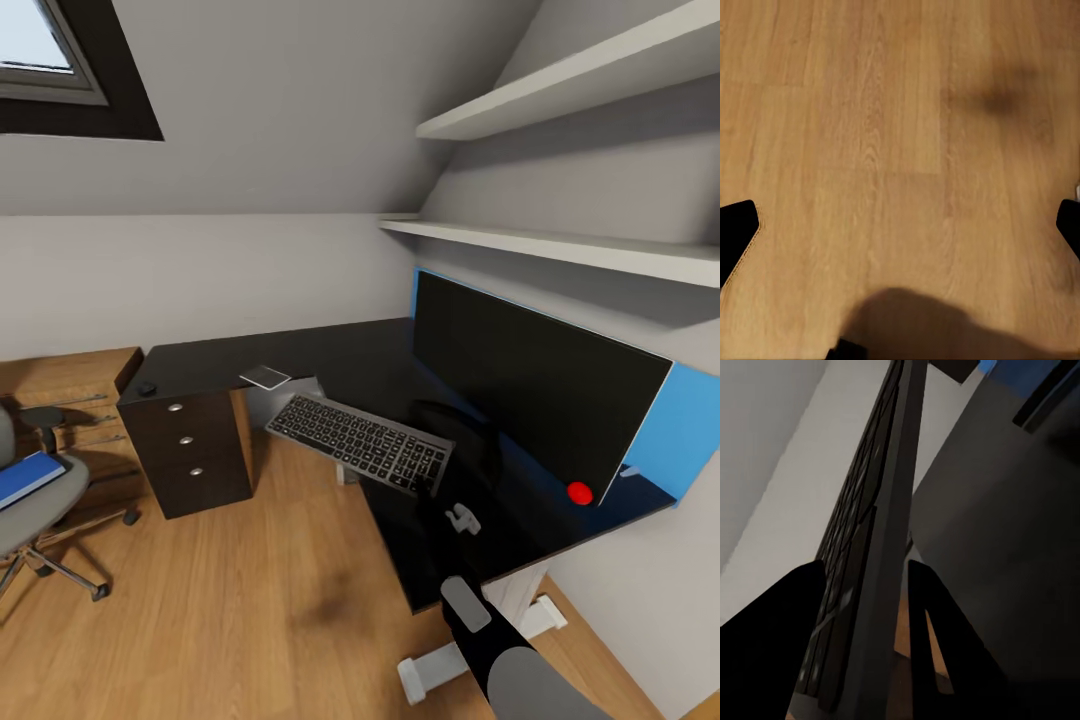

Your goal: In the bedroom, organize the workspace by keeping the computer under the desk, ensuring the monitor is on the desk, placing the keyboard on the desk next to the monitor, placing the mouse on the desk next to the keyboard, moving the folder from the swivel chair onto the desk next to the mouse, stacking the notebook on top of the folder with the pen on top of the notebook, and positioning the swivel chair next to the desk.

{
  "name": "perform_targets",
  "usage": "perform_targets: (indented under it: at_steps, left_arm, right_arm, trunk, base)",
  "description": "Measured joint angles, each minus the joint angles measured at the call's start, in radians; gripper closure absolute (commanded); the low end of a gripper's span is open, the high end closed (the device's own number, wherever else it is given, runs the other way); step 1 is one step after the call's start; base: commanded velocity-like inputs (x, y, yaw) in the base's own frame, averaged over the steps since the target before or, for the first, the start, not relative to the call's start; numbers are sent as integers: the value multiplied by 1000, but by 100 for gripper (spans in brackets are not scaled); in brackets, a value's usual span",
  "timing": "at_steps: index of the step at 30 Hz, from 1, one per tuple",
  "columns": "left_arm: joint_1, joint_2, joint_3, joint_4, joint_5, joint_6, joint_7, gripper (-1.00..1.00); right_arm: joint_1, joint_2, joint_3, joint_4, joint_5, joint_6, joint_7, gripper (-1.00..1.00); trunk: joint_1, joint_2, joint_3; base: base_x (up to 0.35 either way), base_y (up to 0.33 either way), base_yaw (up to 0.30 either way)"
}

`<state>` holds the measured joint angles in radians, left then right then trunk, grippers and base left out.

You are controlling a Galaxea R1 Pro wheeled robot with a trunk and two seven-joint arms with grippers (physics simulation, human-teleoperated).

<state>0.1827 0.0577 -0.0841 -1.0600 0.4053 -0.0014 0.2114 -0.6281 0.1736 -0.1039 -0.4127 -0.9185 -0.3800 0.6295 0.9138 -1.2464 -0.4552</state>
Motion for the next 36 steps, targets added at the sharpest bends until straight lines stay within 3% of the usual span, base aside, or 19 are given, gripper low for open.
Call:
perform_targets:
  at_steps: [6, 11, 36]
  left_arm:
    - [0, 1, 0, 0, 0, 0, 0, -100]
    - [0, 1, 0, 0, -1, 0, 0, -100]
    - [0, 1, 0, 0, -2, 0, 0, -100]
  right_arm:
    - [2, 0, 0, 1, 1, -11, -15, 100]
    - [1, 0, -2, 0, -31, -60, -48, 100]
    - [1, 0, 0, 1, -47, -77, -67, 100]
  trunk:
    - [0, 0, 0]
    - [0, 0, 0]
    - [0, 0, 0]
  base:
    - [0, 238, 0]
    - [0, 198, 0]
    - [0, 5, -59]
